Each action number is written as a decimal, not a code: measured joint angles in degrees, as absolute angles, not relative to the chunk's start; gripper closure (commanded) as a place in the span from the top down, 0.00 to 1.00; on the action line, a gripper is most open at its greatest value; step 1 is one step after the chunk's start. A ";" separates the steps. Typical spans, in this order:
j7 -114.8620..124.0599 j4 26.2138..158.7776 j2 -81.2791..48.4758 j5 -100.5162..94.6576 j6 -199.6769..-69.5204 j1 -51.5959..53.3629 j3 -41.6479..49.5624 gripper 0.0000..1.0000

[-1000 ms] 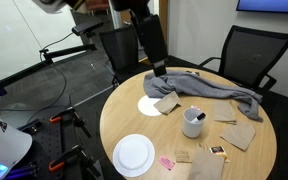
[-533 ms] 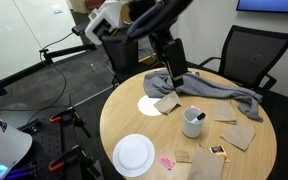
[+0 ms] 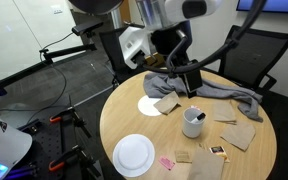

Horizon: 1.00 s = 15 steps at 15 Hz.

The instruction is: Pick up the pen from the white cup and put it on the table.

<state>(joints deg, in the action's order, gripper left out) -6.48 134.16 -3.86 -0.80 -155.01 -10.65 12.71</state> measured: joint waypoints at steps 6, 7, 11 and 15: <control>-5.84 130.44 -11.26 0.21 -159.79 -10.67 11.72 1.00; -5.16 129.73 -12.47 0.35 -160.50 -10.67 11.53 1.00; -2.79 126.73 -17.18 0.59 -162.66 -10.63 10.60 1.00; -0.95 123.51 -21.76 0.65 -163.61 -10.59 9.71 1.00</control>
